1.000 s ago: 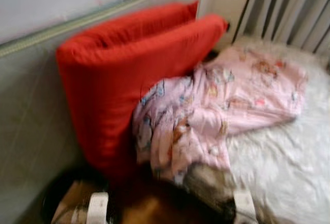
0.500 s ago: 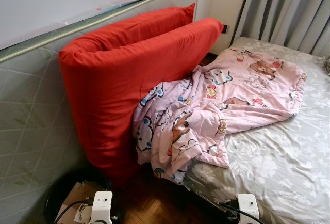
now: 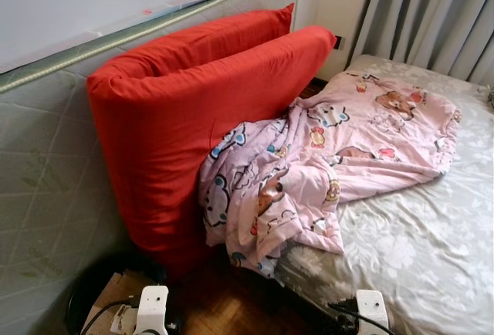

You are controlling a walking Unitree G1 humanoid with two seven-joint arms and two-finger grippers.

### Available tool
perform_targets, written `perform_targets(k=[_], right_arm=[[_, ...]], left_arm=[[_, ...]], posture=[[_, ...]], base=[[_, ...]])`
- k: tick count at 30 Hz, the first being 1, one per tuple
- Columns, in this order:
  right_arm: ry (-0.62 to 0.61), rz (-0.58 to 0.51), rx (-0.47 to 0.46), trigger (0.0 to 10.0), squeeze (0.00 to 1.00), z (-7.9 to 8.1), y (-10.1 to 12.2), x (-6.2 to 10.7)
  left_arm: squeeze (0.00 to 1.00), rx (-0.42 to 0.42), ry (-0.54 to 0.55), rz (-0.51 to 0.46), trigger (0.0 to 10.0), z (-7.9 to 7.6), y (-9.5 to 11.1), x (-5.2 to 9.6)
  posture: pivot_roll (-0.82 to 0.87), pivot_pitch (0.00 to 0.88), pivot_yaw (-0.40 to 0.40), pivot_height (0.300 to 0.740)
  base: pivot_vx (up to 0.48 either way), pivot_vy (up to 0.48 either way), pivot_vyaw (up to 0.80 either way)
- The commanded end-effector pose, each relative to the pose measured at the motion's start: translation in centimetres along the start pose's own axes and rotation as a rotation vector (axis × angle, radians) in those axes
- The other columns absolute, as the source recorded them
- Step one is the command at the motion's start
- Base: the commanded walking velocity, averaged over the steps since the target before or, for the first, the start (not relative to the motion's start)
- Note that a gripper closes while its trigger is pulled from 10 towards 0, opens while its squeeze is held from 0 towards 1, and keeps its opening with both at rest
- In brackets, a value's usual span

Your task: Clean up the room

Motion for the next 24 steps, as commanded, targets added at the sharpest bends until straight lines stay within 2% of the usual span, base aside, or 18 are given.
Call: perform_targets(k=[1,22,24], right_arm=[[0.001,0.005,-0.006,10.0,0.0,0.08,-0.07,-0.01],[0.015,-0.014,0.018,10.0,0.0,0.17,0.19,0.01],[0.02,-0.024,0.024,10.0,0.0,0.22,0.35,0.02]], left_arm=[[0.0,0.0,0.007,0.021,10.0,0.32,-0.44,0.05],[0.0,0.006,0.004,0.025,10.0,-0.01,-0.82,0.11],[0.0,0.008,0.001,0.02,10.0,-0.17,-0.69,0.09]], posture=[[-0.09,0.0,-0.011,0.74],[-0.09,0.0,-0.016,0.74],[-0.09,0.0,-0.017,0.74]], base=[[0.319,0.0,0.0],[0.318,0.0,0.0],[0.0,0.0,0.43]])
Point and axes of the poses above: a point about 5 cm out from each wrist's last joint towards the gripper, its own x axis pointing back from the gripper into the wrist, its own y axis along the axis of the wrist's last joint, z = x × y, the point moved 6 cm from there along -x, pointing out of the wrist towards the gripper, and after that the axes turned 4 degrees about x, right-handed, at the moved point
